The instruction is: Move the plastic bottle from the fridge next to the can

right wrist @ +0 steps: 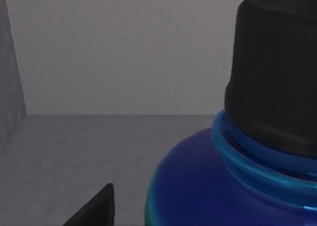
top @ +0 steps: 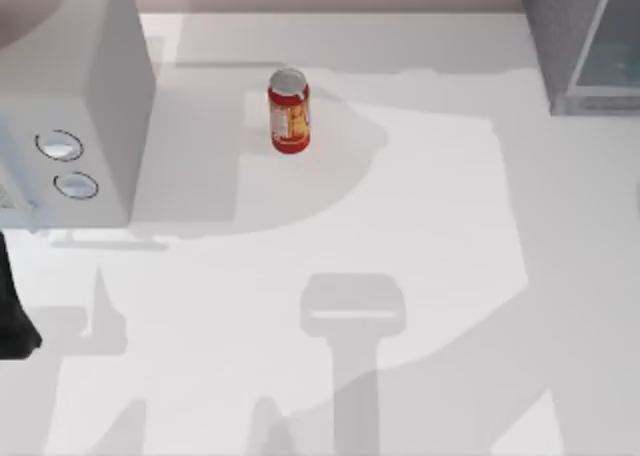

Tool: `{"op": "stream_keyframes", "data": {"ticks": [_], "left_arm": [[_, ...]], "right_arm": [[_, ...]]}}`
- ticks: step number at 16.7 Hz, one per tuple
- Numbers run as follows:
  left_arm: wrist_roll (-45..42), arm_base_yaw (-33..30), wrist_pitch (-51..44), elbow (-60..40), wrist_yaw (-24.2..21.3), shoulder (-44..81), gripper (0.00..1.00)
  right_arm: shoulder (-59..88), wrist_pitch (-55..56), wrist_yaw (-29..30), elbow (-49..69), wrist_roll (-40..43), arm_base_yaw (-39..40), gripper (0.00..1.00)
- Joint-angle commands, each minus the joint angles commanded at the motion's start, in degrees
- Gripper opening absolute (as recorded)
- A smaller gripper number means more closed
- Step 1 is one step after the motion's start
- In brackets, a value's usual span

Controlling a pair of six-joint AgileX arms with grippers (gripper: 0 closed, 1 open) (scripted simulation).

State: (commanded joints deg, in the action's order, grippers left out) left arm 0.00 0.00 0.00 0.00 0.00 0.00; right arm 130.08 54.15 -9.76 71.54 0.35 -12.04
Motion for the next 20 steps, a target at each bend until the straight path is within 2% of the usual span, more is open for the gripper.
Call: {"op": "stream_keyframes", "data": {"ticks": [3, 16, 20], "left_arm": [[0.0, 0.0, 0.0, 0.0, 0.0, 0.0, 1.0], [0.0, 0.0, 0.0, 0.0, 0.0, 0.0, 1.0], [0.0, 0.0, 0.0, 0.0, 0.0, 0.0, 1.0]], "right_arm": [[0.0, 0.0, 0.0, 0.0, 0.0, 0.0, 1.0], [0.0, 0.0, 0.0, 0.0, 0.0, 0.0, 0.02], [0.0, 0.0, 0.0, 0.0, 0.0, 0.0, 0.0]]}}
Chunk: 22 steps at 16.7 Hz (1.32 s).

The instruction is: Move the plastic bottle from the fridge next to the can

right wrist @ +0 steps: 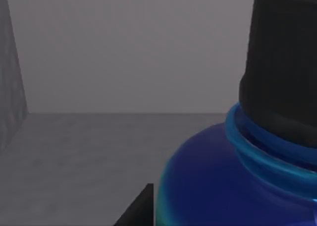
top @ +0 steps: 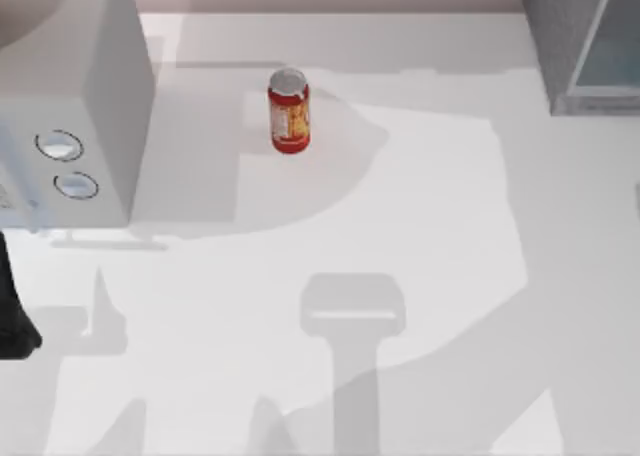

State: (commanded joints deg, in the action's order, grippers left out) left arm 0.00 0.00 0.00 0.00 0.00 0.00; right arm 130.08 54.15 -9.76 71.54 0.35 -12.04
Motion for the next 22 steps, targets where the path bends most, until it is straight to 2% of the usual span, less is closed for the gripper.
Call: {"op": "stream_keyframes", "data": {"ticks": [6, 13, 18, 22], "left_arm": [[0.0, 0.0, 0.0, 0.0, 0.0, 0.0, 1.0], [0.0, 0.0, 0.0, 0.0, 0.0, 0.0, 1.0], [0.0, 0.0, 0.0, 0.0, 0.0, 0.0, 1.0], [0.0, 0.0, 0.0, 0.0, 0.0, 0.0, 1.0]], "right_arm": [[-0.3, -0.2, 0.0, 0.0, -0.1, -0.2, 0.0], [-6.9, -8.9, -0.1, 2.0, -0.1, -0.2, 0.0], [-7.0, -8.9, -0.2, 1.8, -0.2, -0.2, 0.0], [-11.8, -6.6, -1.3, -4.7, -0.4, -1.0, 0.0]]}}
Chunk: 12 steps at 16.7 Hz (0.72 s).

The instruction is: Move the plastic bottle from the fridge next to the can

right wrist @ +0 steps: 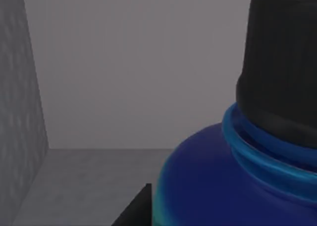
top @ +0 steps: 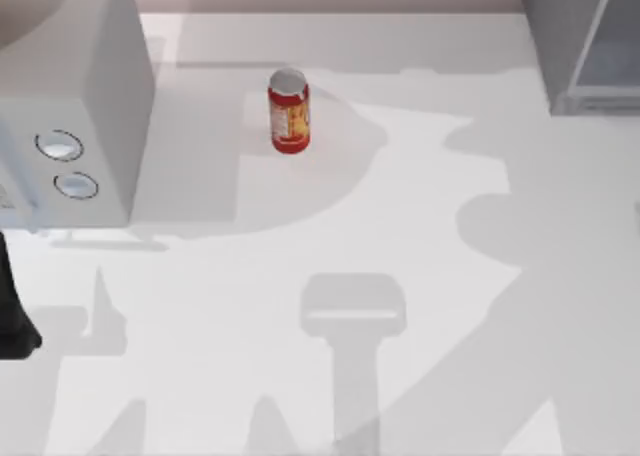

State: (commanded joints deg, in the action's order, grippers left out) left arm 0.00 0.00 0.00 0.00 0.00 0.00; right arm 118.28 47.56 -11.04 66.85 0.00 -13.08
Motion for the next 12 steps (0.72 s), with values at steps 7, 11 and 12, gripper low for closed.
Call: {"op": "stream_keyframes", "data": {"ticks": [7, 11, 12], "left_arm": [[0.0, 0.0, 0.0, 0.0, 0.0, 0.0, 1.0], [0.0, 0.0, 0.0, 0.0, 0.0, 0.0, 1.0], [0.0, 0.0, 0.0, 0.0, 0.0, 0.0, 1.0]], "right_arm": [[-14.9, 7.6, -3.2, -24.4, 0.3, -3.1, 0.0], [-18.7, 9.6, -4.0, -29.1, 0.4, -3.9, 0.0], [-18.7, 9.6, -4.0, -29.1, 0.4, -3.9, 0.0]]}}
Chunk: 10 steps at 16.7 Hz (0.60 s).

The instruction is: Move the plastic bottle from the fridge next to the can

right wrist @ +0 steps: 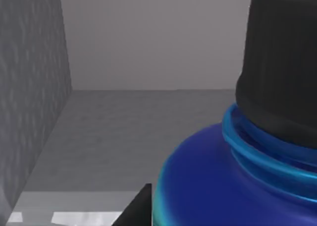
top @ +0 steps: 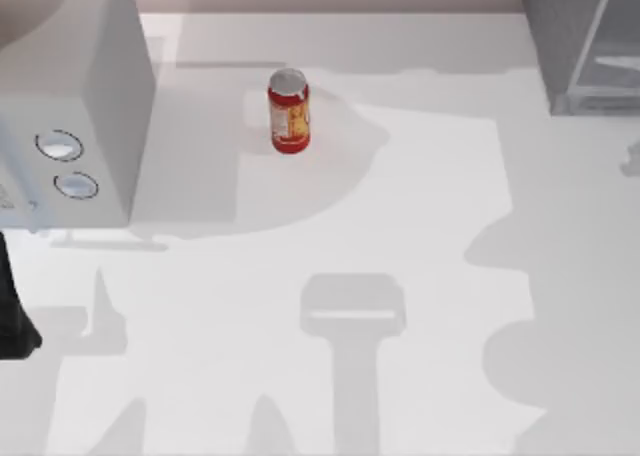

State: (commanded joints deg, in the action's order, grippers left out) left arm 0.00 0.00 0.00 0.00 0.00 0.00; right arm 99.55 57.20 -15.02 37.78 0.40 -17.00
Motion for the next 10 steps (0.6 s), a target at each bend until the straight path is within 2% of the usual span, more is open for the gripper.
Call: {"op": "stream_keyframes", "data": {"ticks": [5, 7, 10], "left_arm": [[0.0, 0.0, 0.0, 0.0, 0.0, 0.0, 1.0], [0.0, 0.0, 0.0, 0.0, 0.0, 0.0, 1.0], [0.0, 0.0, 0.0, 0.0, 0.0, 0.0, 1.0]], "right_arm": [[2.4, 0.2, 2.1, 2.0, -0.3, 2.4, 0.0], [6.3, 0.6, 6.5, 5.4, -0.6, 6.6, 0.0], [14.2, 1.0, 16.7, 12.2, -1.3, 16.5, 0.0]]}}
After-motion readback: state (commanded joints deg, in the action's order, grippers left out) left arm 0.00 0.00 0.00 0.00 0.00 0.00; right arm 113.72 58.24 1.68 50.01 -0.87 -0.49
